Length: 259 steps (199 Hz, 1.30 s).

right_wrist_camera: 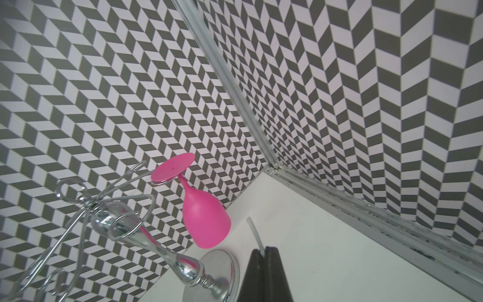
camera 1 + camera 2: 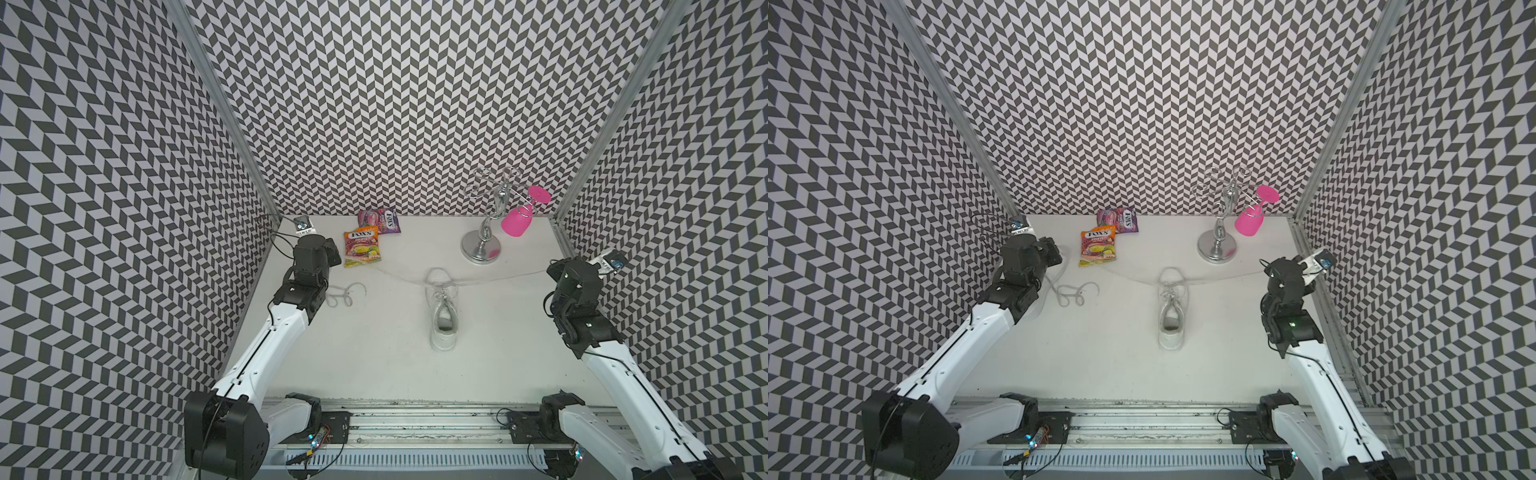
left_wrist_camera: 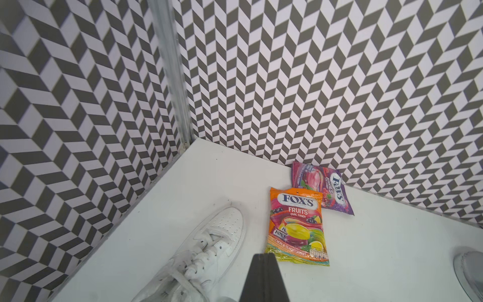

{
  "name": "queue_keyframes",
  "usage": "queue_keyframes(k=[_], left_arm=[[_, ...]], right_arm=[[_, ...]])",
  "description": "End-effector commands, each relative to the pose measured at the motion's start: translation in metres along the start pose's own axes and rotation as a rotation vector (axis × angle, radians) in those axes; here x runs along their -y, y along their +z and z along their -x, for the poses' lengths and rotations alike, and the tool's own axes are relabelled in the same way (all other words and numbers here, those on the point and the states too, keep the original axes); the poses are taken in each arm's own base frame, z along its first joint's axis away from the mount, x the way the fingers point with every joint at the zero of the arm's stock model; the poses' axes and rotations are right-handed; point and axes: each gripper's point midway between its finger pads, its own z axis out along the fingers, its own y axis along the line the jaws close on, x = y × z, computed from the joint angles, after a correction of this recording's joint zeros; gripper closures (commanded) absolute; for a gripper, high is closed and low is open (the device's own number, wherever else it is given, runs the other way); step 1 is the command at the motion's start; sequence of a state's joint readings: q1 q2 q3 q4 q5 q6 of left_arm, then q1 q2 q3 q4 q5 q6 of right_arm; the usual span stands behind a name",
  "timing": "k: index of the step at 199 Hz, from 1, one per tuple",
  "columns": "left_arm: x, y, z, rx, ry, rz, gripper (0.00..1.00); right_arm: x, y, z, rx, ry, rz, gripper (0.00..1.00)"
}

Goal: Tie the shoes
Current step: Tie the shoelace on the shoe.

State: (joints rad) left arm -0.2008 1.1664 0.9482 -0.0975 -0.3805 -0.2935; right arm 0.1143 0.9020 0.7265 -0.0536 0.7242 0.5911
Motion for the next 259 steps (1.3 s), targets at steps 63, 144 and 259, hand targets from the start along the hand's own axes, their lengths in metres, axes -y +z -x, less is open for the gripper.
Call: queue_keyframes(k=[63,144,259], left_arm=[[0.011,0.003,-0.024,-0.054,-0.101,-0.122,0.91],[0.097,0.000,-0.190,-0.714,-0.268,-0.080,0.22],[0.111,0.032,-0.262,-0.959,-0.290,0.194,0.16]], right_arm=[[0.020,0.004,0.000,0.043,-0.021,-0.075,1.00],[0.008,0.002,-0.004,-0.002,-0.032,-0.002,1.00],[0.013,-0.004,-0.011,-0.007,0.000,0.028,1.00]])
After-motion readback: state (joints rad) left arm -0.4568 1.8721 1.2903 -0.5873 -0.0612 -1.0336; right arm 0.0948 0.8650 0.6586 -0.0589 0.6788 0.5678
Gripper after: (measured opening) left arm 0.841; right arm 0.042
